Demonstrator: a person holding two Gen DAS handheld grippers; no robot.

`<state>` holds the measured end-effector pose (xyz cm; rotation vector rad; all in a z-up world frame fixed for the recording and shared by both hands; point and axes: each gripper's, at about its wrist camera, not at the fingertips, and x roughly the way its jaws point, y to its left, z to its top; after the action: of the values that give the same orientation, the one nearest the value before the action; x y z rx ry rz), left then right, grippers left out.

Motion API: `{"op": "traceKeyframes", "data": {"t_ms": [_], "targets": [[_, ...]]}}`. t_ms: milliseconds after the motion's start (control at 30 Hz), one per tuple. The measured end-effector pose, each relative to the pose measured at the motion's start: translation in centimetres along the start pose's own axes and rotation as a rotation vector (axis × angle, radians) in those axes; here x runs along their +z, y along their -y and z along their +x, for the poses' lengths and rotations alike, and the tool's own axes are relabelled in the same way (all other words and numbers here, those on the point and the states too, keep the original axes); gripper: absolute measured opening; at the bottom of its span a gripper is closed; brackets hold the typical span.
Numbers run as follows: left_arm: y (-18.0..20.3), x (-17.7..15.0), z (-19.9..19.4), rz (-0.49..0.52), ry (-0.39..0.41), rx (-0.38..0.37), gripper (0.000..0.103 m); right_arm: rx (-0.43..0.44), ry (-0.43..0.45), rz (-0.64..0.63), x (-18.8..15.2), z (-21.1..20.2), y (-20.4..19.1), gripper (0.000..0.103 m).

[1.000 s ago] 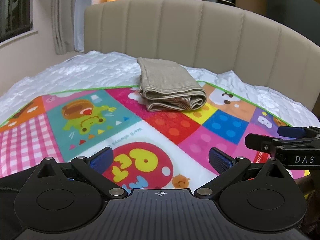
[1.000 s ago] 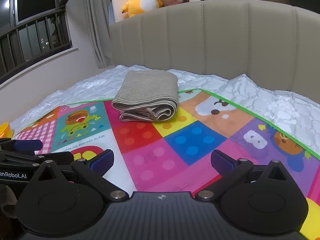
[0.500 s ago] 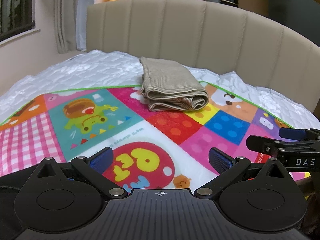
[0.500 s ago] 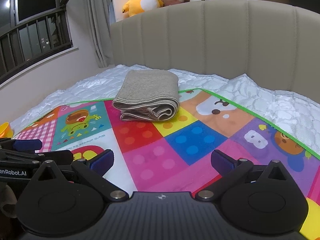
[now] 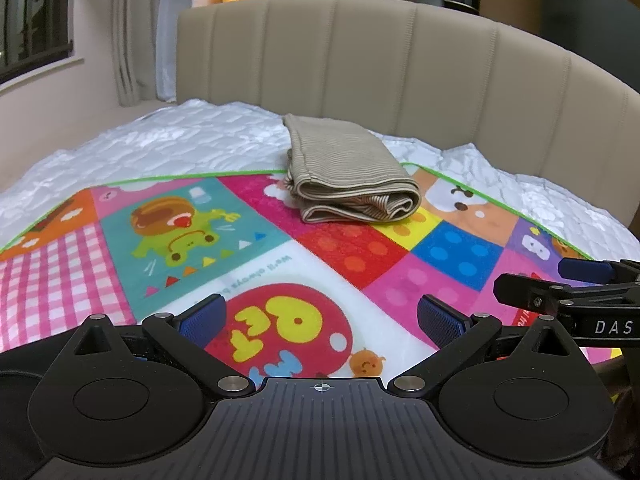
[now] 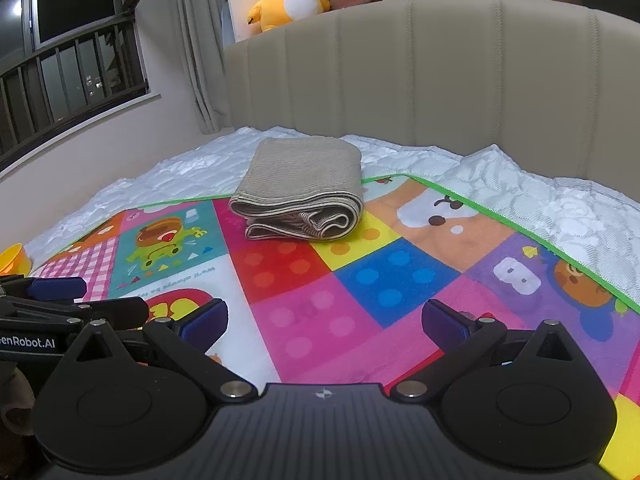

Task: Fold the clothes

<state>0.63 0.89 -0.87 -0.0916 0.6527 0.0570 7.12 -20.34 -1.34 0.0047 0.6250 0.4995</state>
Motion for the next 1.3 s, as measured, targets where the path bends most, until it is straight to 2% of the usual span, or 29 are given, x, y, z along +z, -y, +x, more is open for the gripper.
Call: {"op": "traceKeyframes", "data": {"t_ms": [1300], "targets": [[-0.1, -0.04, -0.35, -0.014, 0.007, 0.016, 0.103, 0.004, -0.002, 0.006, -0.08, -0.21, 0.24, 0.103]]}}
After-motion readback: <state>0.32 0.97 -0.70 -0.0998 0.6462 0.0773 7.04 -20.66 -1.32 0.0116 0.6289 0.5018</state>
